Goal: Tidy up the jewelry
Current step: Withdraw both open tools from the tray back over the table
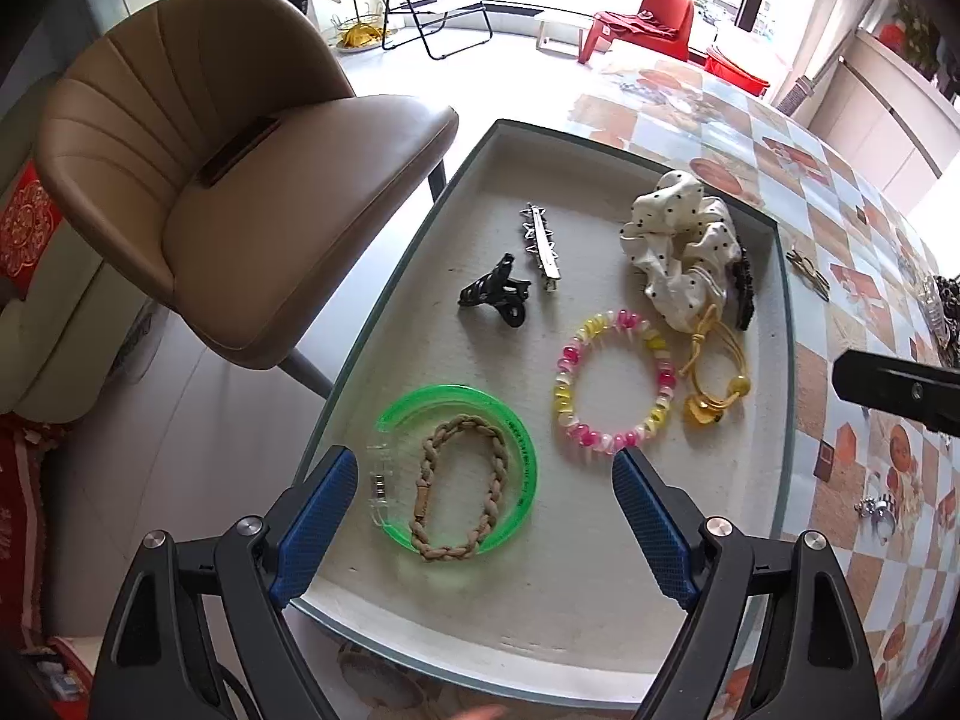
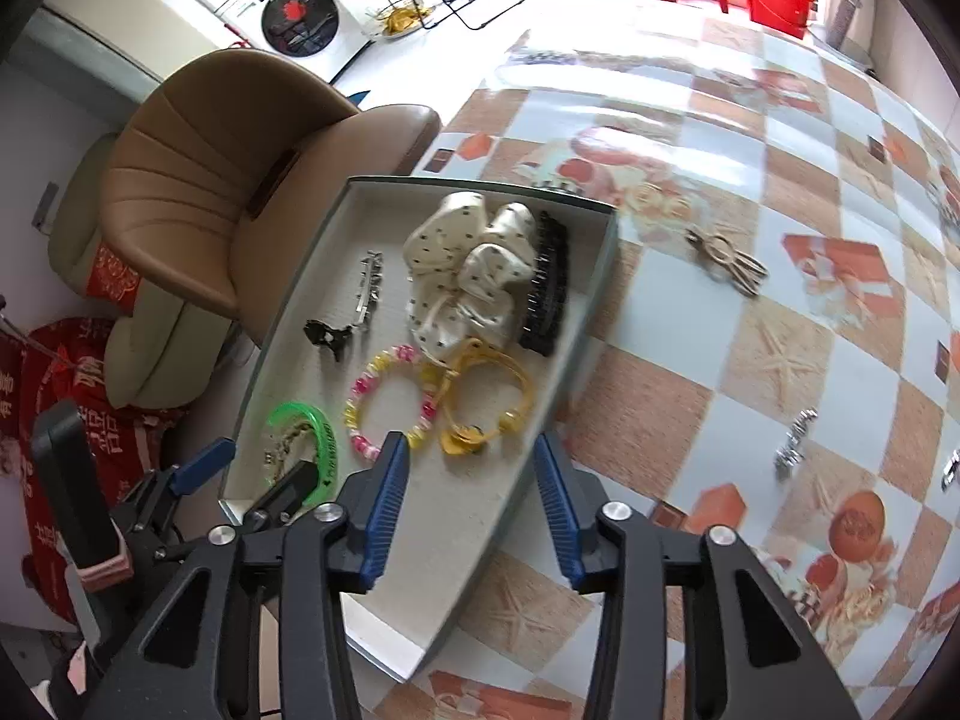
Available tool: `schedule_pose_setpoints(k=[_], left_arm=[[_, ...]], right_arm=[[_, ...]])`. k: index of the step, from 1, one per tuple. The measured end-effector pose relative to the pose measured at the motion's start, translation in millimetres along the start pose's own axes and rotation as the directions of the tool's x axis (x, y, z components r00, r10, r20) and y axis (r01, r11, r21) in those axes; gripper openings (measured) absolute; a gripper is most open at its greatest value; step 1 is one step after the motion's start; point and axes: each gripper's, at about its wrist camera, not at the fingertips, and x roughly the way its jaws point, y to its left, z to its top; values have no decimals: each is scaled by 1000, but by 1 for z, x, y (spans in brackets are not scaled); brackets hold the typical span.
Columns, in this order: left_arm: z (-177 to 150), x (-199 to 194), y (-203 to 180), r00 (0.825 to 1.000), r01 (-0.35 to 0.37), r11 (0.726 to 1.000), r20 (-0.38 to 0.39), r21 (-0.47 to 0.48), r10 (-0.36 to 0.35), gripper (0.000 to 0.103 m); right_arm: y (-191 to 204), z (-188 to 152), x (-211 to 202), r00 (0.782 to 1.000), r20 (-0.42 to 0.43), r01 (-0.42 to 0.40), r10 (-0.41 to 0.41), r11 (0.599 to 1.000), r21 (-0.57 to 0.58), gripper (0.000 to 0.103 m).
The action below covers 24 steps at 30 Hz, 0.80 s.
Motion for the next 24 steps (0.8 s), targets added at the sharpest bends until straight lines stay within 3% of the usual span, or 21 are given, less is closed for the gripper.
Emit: schedule_pose_setpoints(k=[1, 4, 8, 10, 17, 20, 24], left_arm=[[0, 0, -2, 1000, -2, 1000, -5, 1, 2, 103], [0, -3, -8, 1000, -2, 1000, -3, 15, 2, 103], [0, -5, -21, 1000, -3, 999, -14, 42, 4, 103], [1, -6, -27, 1000, 0, 999, -19, 55, 1, 103], [3, -7, -52, 999, 10, 996, -36, 91, -7, 103], [4, -8, -65, 999, 20, 993, -40, 113, -15, 103], [6, -12, -82, 999, 36, 989, -39, 143, -31, 103]], right_arm=[[-4, -2, -1, 1000, 1, 1, -1, 1000, 10, 57], [-16, -8, -6, 1000, -1, 1, -1, 999, 38, 67], [-30, -16, -12, 1000, -4, 4, -3, 998, 70, 72], [-38, -21, -16, 1000, 1, 9, -9, 996, 86, 83], [-68, -34, -26, 999, 4, 34, -35, 989, 143, 84], [-83, -41, -33, 998, 25, 60, -65, 984, 166, 103], [-105, -49, -41, 997, 31, 67, -75, 977, 204, 103]])
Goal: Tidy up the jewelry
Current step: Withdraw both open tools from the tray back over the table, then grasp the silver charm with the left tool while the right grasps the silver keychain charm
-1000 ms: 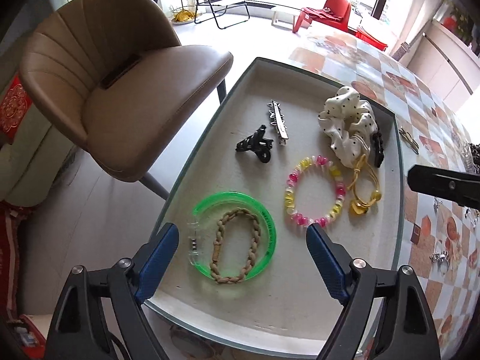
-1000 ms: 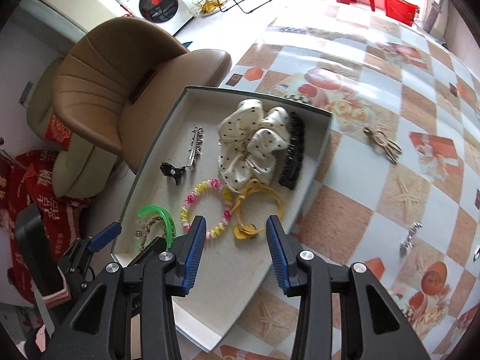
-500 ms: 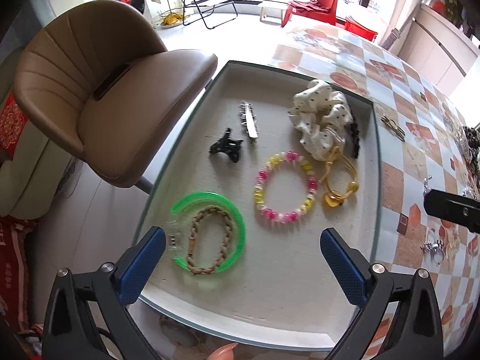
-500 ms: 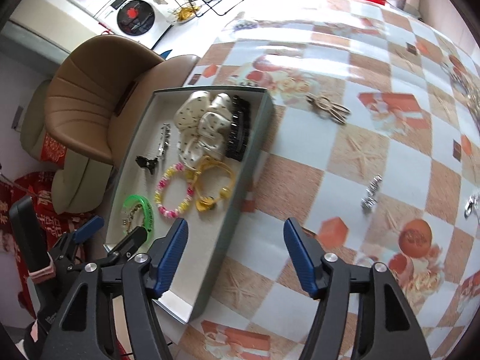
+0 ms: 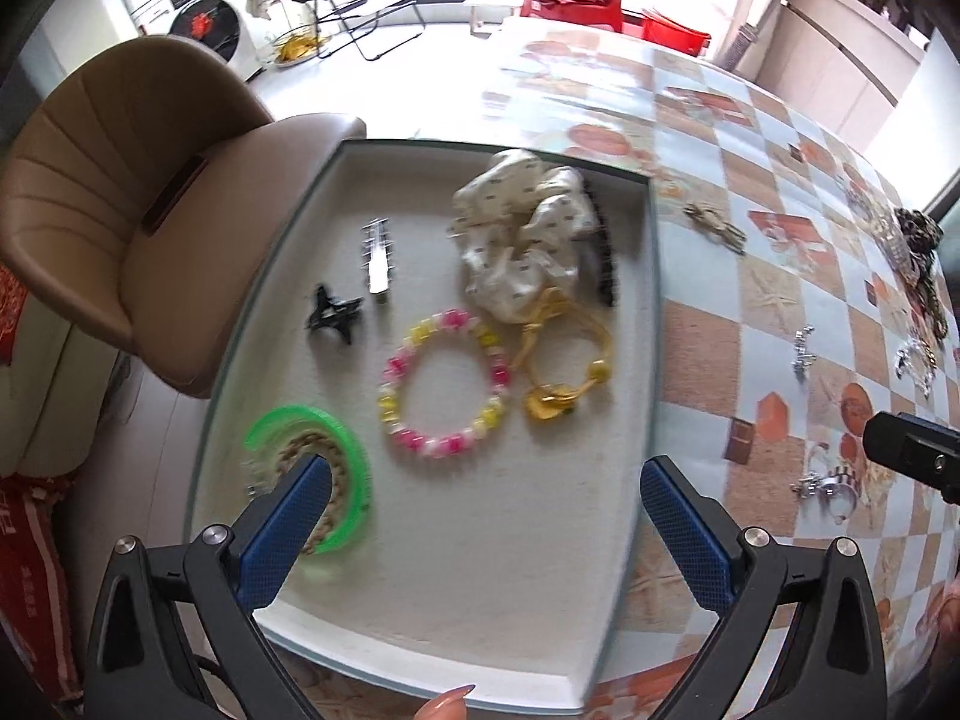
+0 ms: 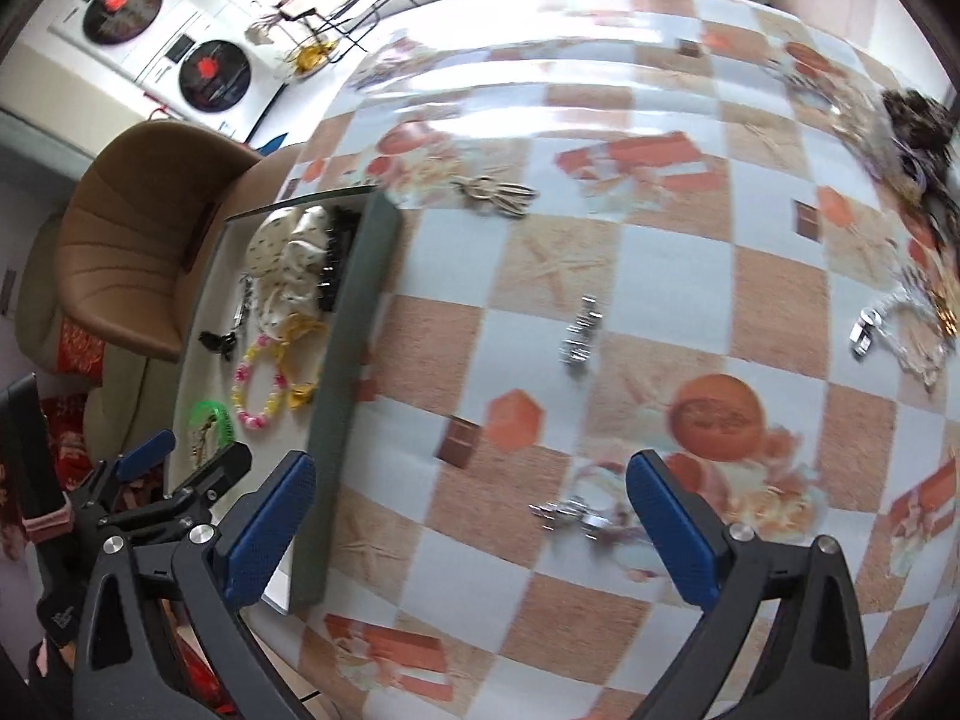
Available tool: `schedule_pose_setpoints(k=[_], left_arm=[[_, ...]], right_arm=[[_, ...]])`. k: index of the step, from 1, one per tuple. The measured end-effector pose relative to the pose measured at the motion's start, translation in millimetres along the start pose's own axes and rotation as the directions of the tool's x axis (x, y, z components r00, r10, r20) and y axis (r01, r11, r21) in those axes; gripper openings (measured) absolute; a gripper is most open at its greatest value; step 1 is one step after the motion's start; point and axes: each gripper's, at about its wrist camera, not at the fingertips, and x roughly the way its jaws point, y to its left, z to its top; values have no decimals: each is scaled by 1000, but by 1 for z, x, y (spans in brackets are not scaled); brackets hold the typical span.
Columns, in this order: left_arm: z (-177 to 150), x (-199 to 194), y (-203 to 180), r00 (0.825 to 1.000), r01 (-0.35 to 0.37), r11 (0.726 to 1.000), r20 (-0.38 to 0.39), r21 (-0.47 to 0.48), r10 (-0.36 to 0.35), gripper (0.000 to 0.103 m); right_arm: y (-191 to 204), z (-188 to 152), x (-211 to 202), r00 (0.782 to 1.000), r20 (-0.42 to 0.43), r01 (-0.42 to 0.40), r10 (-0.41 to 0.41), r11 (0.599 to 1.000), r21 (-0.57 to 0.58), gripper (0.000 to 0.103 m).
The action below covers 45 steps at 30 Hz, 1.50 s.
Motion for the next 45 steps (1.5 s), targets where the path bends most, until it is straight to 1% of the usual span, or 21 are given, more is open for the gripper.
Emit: schedule_pose_setpoints(k=[6, 11, 17, 22, 27, 28, 29, 30, 32, 34, 35, 37, 38, 39, 40, 41, 43, 45], left_arm=[[8, -4, -32, 1000, 22, 998, 12, 57, -23, 103], [17, -4, -63, 998, 54, 994, 14, 96, -56, 103], [27, 2, -94, 995, 97, 988, 6, 120, -98, 103], [35, 12, -118, 990, 139, 977, -21, 161, -138, 103], [39, 27, -139, 986, 164, 965, -47, 202, -158, 103], [40, 30, -142, 986, 169, 964, -54, 206, -161, 103], [41, 34, -146, 985, 171, 962, -60, 213, -162, 99], [42, 37, -149, 985, 172, 961, -65, 219, -161, 97], [43, 44, -155, 984, 174, 958, -79, 228, -160, 97], [43, 48, -161, 982, 182, 954, -83, 240, -167, 95], [43, 49, -166, 981, 189, 950, -82, 250, -174, 88], [43, 53, -173, 980, 193, 944, -90, 266, -175, 84], [44, 56, -177, 980, 196, 942, -94, 274, -176, 82], [44, 58, -179, 979, 198, 940, -95, 279, -178, 78], [45, 60, -181, 979, 200, 938, -98, 284, -179, 71], [46, 63, -184, 978, 203, 936, -105, 288, -180, 69], [48, 65, -187, 979, 200, 934, -95, 297, -179, 69], [49, 65, -190, 980, 200, 929, -86, 312, -182, 63]], right_arm=[[-37, -6, -8, 999, -16, 42, -41, 998, 55, 103], [-64, -13, -10, 996, -27, 82, -79, 992, 93, 103], [-82, -19, -14, 995, -30, 98, -95, 990, 100, 103], [-83, -30, -14, 995, -31, 100, -99, 994, 37, 103], [-67, -41, -11, 996, -6, 91, -92, 989, -117, 102], [-63, -43, -10, 996, 0, 92, -93, 983, -156, 100], [-59, -45, -9, 995, 6, 97, -97, 976, -193, 98], [-56, -47, -7, 995, 11, 104, -104, 970, -222, 94], [-53, -50, -5, 994, 13, 107, -107, 960, -258, 93], [-55, -52, -5, 995, 10, 100, -100, 962, -256, 92], [-55, -52, -5, 995, 11, 97, -97, 963, -250, 92], [-57, -53, -5, 996, 14, 87, -86, 967, -240, 87], [-57, -52, -5, 997, 16, 82, -80, 968, -239, 86], [-56, -52, -4, 997, 19, 77, -75, 967, -241, 82], [-55, -52, -2, 997, 24, 76, -72, 965, -250, 78], [-53, -53, 0, 997, 27, 77, -72, 963, -258, 76], [-48, -53, 4, 997, 38, 77, -69, 958, -277, 72], [-44, -54, 8, 997, 47, 79, -69, 952, -295, 71]])
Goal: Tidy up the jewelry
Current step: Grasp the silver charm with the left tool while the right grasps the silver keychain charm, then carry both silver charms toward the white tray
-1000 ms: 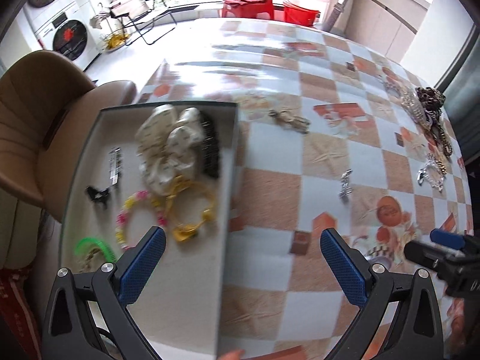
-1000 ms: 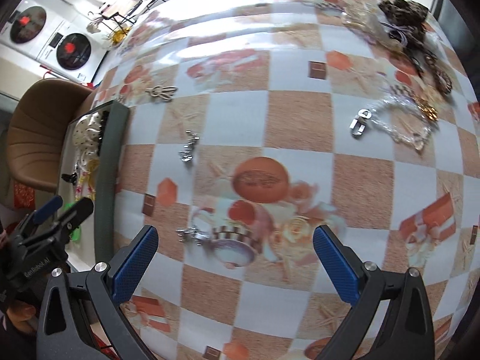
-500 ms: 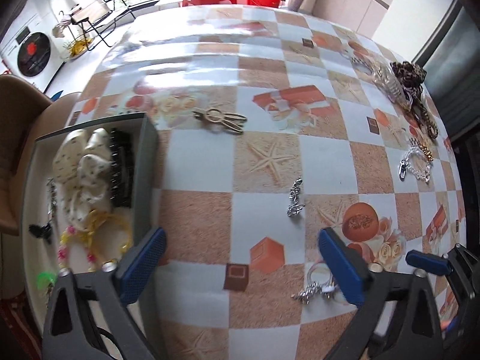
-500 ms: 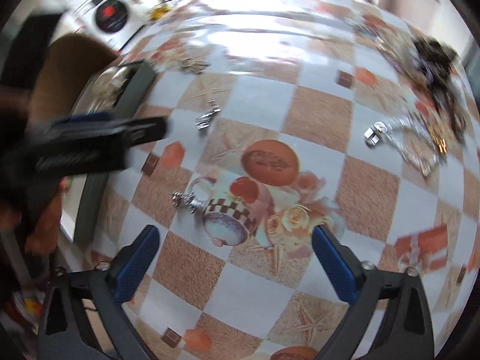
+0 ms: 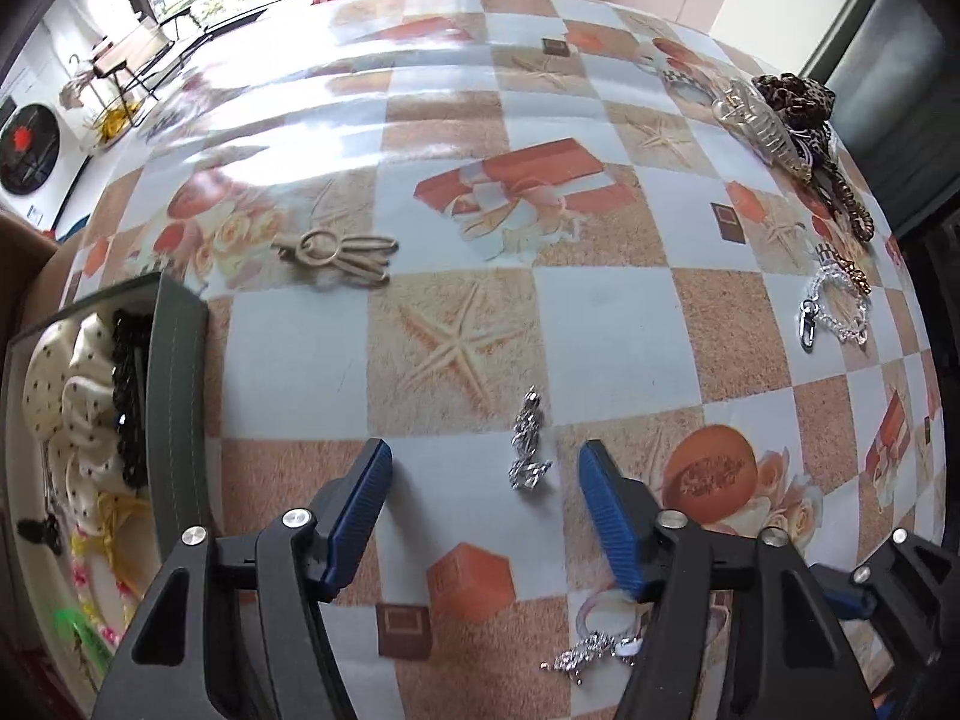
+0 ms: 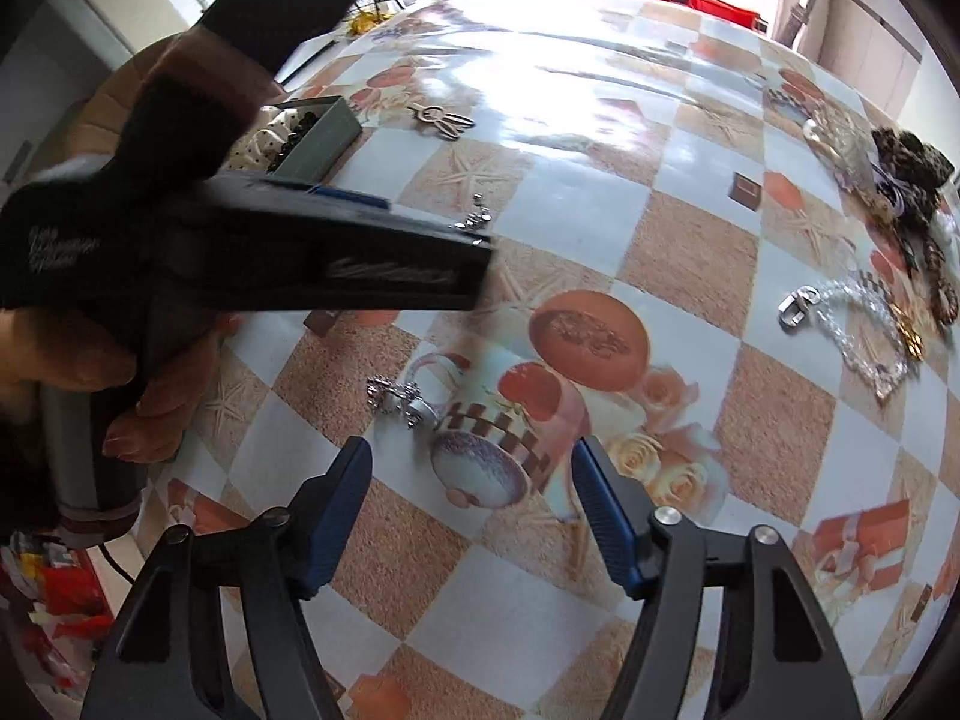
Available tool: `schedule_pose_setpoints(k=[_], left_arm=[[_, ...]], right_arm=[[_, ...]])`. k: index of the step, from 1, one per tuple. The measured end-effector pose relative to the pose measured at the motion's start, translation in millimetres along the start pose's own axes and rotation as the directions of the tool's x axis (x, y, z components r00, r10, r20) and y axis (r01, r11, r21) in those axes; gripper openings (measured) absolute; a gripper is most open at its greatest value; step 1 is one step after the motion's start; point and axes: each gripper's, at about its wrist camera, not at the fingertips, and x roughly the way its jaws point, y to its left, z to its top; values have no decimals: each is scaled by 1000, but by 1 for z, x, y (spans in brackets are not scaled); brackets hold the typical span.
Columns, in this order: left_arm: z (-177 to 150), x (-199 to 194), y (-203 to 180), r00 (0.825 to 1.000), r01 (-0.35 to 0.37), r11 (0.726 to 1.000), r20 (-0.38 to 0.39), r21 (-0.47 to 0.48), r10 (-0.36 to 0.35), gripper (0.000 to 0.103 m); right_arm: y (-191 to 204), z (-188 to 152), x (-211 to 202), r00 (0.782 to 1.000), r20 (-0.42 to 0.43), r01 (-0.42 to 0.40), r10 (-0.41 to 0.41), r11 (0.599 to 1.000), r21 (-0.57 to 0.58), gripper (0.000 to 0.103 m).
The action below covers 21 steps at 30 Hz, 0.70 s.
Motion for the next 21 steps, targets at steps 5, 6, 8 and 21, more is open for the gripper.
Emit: schedule_pose_setpoints(k=[5, 6, 8, 21], left_arm=[[3, 0, -2, 1000, -9, 1000, 25, 29, 9, 35], [3, 0, 0, 1000, -4, 1000, 27, 22, 4, 34], [4, -1, 4, 999, 10, 1000, 32, 5, -10, 16], [-4, -10, 23, 997, 69, 994, 46, -86, -66, 14]], right_arm=[[14, 4, 11, 1000, 26, 16, -15, 999, -48, 69], [17, 5, 14, 999, 29, 20, -19, 998, -59, 67], [22, 6, 19, 999, 35, 28, -25, 996, -81, 64], [43, 10, 30, 994, 63, 102, -94, 984, -146, 31]])
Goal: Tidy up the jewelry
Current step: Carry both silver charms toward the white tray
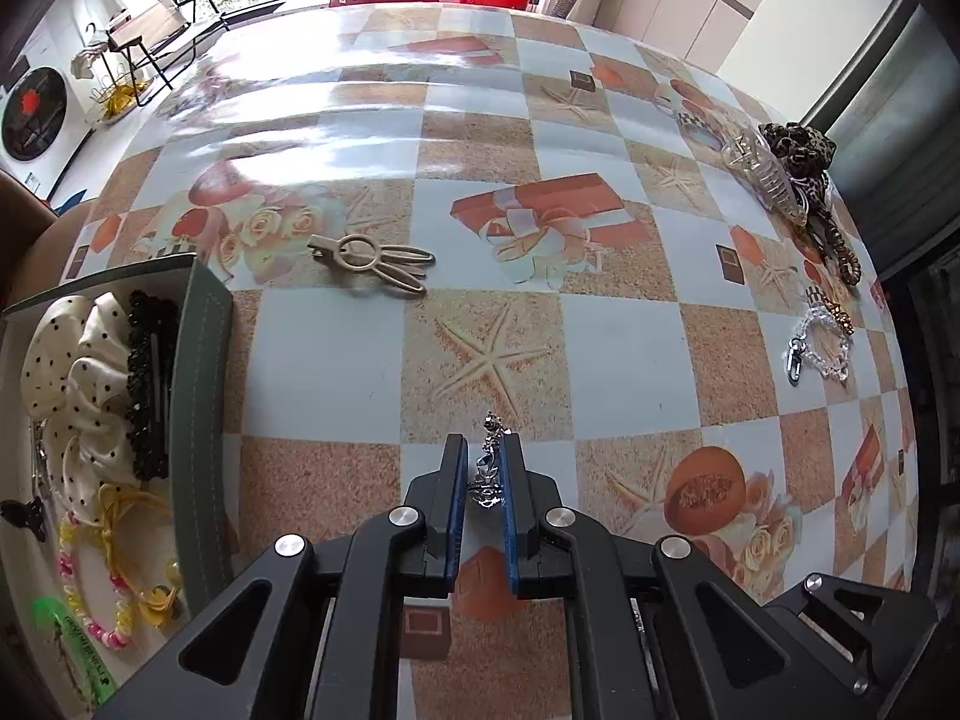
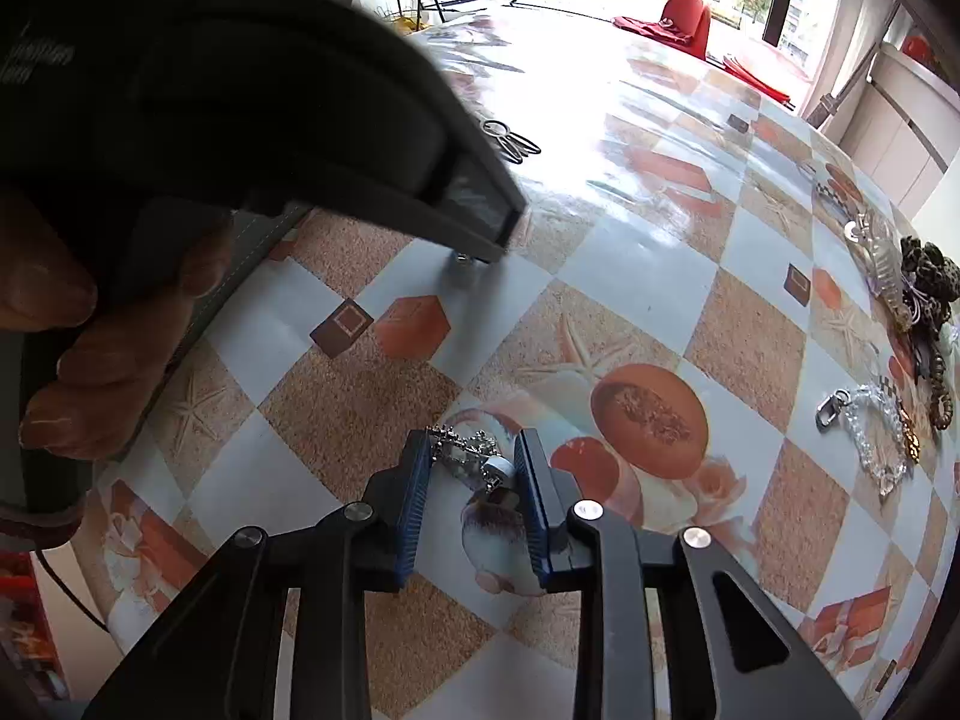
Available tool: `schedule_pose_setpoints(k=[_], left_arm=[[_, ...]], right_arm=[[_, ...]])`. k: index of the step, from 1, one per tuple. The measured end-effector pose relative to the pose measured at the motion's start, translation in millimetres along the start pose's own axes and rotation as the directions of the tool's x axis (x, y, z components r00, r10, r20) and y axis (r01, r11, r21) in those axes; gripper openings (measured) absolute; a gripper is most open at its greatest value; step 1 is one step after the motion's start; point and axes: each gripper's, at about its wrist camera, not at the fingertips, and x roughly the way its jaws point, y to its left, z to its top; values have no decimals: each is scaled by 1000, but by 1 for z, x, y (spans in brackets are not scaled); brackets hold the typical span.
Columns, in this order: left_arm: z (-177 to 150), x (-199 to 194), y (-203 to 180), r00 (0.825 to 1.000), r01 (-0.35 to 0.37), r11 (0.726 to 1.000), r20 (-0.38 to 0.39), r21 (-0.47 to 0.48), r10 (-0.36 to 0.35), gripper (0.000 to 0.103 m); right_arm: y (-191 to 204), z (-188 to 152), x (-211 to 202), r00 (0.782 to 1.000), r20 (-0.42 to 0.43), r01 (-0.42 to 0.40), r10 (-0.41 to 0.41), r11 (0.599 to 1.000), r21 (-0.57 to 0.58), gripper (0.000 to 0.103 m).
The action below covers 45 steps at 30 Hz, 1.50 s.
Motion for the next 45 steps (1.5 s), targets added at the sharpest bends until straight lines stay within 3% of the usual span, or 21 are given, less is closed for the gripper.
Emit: schedule_pose_setpoints(k=[9, 19, 33, 45], left_arm=[[-13, -30, 6, 1000, 7, 999, 24, -38, -6, 14], [-41, -67, 17, 1000, 11, 995, 30, -95, -8, 14], [-81, -111, 40, 1000, -24, 986, 5, -168, 25, 14], [-109, -141, 61, 999, -39, 975, -2, -219, 39, 14]], right_arm=[[-44, -1, -28, 996, -25, -82, 88, 976, 203, 31], [-67, -3, -50, 989, -45, -111, 140, 911, 397, 31], [-52, 3, -76, 987, -66, -102, 147, 885, 453, 31], [-26, 15, -100, 986, -72, -106, 152, 894, 435, 31]])
